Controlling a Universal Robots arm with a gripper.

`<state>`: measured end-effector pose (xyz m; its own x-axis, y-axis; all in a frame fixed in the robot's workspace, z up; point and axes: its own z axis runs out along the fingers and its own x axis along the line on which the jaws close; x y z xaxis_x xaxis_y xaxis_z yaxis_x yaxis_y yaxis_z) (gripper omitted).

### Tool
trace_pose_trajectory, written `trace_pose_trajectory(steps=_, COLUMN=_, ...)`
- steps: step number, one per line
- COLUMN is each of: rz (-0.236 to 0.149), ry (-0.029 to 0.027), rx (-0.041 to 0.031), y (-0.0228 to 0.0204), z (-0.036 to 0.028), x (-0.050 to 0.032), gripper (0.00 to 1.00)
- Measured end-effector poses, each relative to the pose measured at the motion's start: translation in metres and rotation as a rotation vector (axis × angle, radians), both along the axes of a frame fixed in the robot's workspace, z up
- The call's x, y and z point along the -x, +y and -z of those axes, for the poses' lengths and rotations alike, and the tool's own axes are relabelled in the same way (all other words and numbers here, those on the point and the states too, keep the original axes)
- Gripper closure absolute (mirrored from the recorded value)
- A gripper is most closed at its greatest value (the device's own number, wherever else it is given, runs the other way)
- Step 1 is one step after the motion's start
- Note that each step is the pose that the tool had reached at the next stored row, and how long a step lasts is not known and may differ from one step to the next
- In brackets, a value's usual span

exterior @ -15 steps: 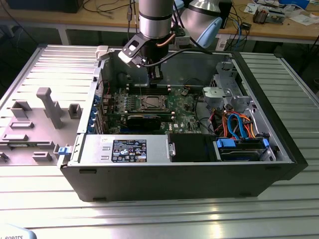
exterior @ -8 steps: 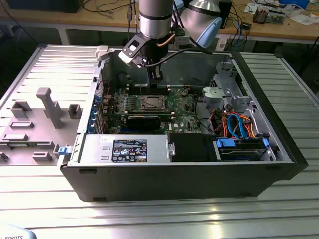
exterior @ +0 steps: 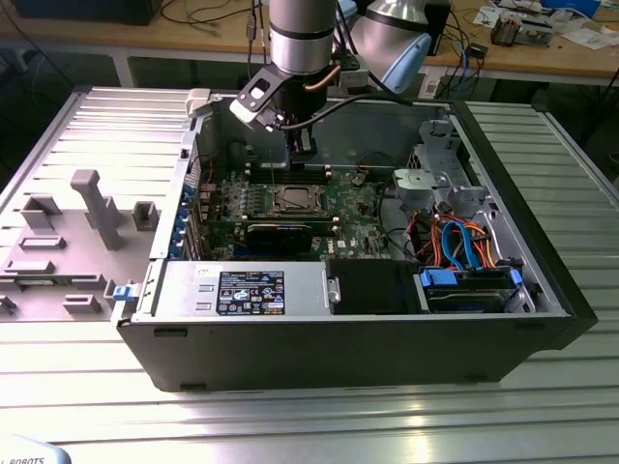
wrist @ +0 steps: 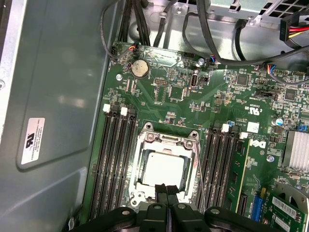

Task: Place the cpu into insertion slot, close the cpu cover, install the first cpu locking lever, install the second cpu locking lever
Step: 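Install the first cpu locking lever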

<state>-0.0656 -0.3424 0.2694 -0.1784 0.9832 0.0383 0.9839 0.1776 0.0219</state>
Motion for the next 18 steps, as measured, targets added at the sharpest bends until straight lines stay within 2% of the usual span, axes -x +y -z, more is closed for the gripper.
trace_pose_trajectory(steps=18, rz=-0.016, ry=0.0000, rx=0.0000, y=0.0000, z=0.0000, x=0.0000, gripper=0.89)
